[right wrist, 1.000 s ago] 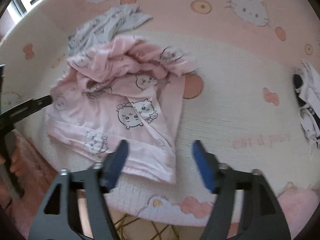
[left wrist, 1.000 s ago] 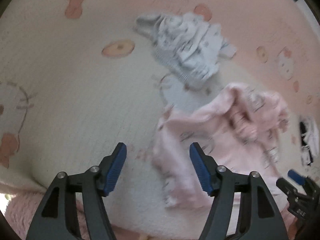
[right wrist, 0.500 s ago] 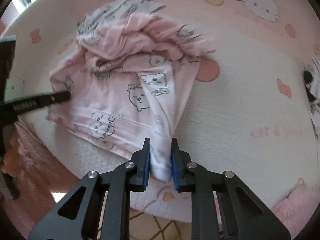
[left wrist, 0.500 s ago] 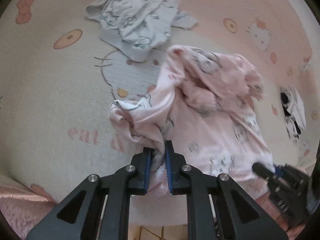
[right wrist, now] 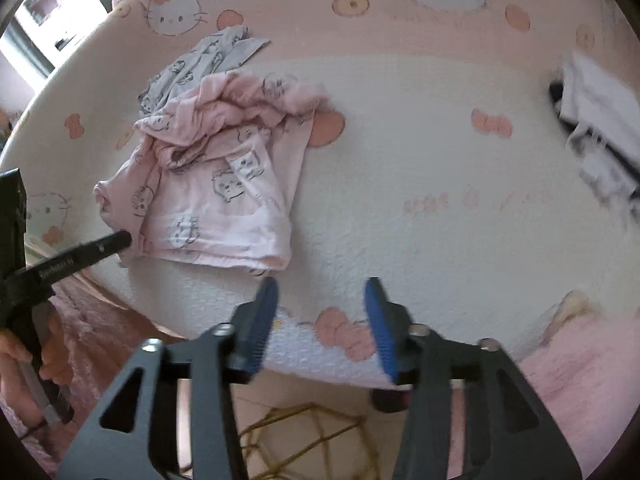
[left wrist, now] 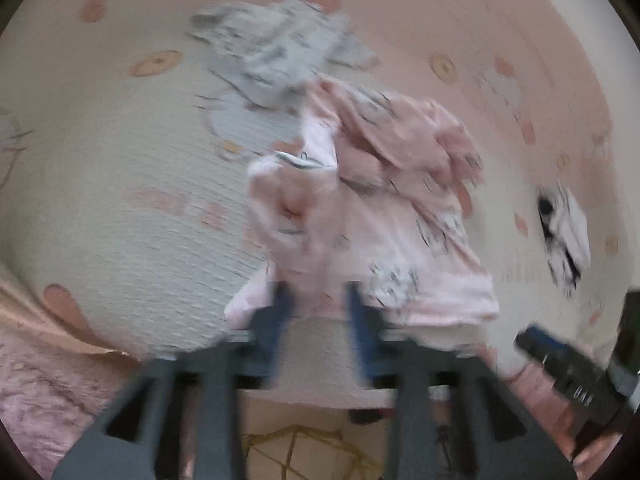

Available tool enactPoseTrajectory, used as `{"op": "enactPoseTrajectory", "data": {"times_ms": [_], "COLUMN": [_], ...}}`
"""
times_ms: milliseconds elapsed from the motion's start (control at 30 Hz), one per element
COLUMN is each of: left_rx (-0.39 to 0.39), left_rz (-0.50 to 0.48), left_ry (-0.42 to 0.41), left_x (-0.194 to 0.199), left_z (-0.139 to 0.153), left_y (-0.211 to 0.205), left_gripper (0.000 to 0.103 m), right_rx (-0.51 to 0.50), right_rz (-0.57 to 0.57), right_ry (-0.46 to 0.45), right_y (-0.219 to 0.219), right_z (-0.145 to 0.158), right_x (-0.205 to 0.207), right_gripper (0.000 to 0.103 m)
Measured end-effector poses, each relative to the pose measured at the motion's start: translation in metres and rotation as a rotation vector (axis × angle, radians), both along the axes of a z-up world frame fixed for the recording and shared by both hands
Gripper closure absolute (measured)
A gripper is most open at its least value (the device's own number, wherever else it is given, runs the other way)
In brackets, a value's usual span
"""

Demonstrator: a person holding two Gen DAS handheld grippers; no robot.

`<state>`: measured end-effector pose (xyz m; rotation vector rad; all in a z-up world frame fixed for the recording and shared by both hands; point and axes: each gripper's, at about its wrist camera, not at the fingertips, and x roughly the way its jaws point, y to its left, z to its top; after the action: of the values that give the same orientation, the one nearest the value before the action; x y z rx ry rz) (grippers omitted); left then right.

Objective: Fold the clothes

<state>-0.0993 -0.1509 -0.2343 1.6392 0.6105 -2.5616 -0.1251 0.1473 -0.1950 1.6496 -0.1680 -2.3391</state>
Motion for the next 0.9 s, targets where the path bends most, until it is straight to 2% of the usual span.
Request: {"op": "enactPoseTrajectory", "data": {"times_ms": [33,100,233,267,300,367,400,433,467,500,533,600,667,767,900], "left_rx": [-0.02,-0.062,-0.118,-0.13,-0.138,-0.138,-0.137,-0.154,-0.171,-0.183,-0.181,-0.173,-0.159,-0.089,-0.006], "left_rz": [0.018,0.036,0.062,0.065,0.066,0.076,0.076,0.059,0.041,0.022,-0.001,-0.045,-0.088,-0.156,-0.244], "left_ry": [0.007,-0.007,-0.031,-0.033,-0.04,-0.053,-0.049,-0.037,-0.025,-0.016,-0.01,0.005,0.022,0.038,0.055], "left_x": [0.001,-0.008,-0.016,-0.017,-0.019,-0.021,-0.021,-0.022,-0.023,-0.024,-0.023,-0.019,-0.013,-0.003,0.004], "left_z": [0.0,-0.012,-0.03,-0.032,-0.034,-0.041,-0.043,-0.043,-0.044,-0.044,-0.043,-0.039,-0.034,-0.026,-0.021], "left_y": [-0.001,-0.008,-0.008,-0.01,-0.012,-0.02,-0.023,-0.021,-0.018,-0.015,-0.011,0.0,0.011,0.03,0.058], "left_gripper": [0.039,0.039,0.039,0.039,0.039,0.039,0.039,0.043,0.065,0.074,0.087,0.092,0.092,0.092,0.092], "right_rx": [-0.014,-0.036,-0.003,-0.003,-0.004,-0.012,-0.021,-0.013,0.007,0.012,0.01,0.011,0.01,-0.008,0.05], "right_rz": [-0.007,-0.018,0.005,0.011,0.018,0.047,0.076,0.114,0.15,0.179,0.204,0.233,0.219,0.169,0.112], "right_ry": [-0.012,-0.034,-0.054,-0.041,-0.02,0.013,0.024,0.032,0.043,0.051,0.056,0.073,0.093,0.131,0.223], "right_y": [-0.005,-0.014,-0.037,-0.043,-0.048,-0.059,-0.066,-0.074,-0.081,-0.086,-0.09,-0.094,-0.088,-0.064,-0.027], "right_z": [-0.008,-0.023,-0.051,-0.053,-0.054,-0.055,-0.056,-0.055,-0.053,-0.051,-0.05,-0.044,-0.035,-0.011,0.032], "right_x": [-0.006,-0.019,-0.045,-0.048,-0.05,-0.053,-0.054,-0.054,-0.054,-0.052,-0.049,-0.043,-0.038,-0.034,-0.025], "right_gripper": [0.033,0.028,0.028,0.027,0.021,0.02,0.023,0.033,0.039,0.061,0.074,0.088,0.089,0.089,0.09]}}
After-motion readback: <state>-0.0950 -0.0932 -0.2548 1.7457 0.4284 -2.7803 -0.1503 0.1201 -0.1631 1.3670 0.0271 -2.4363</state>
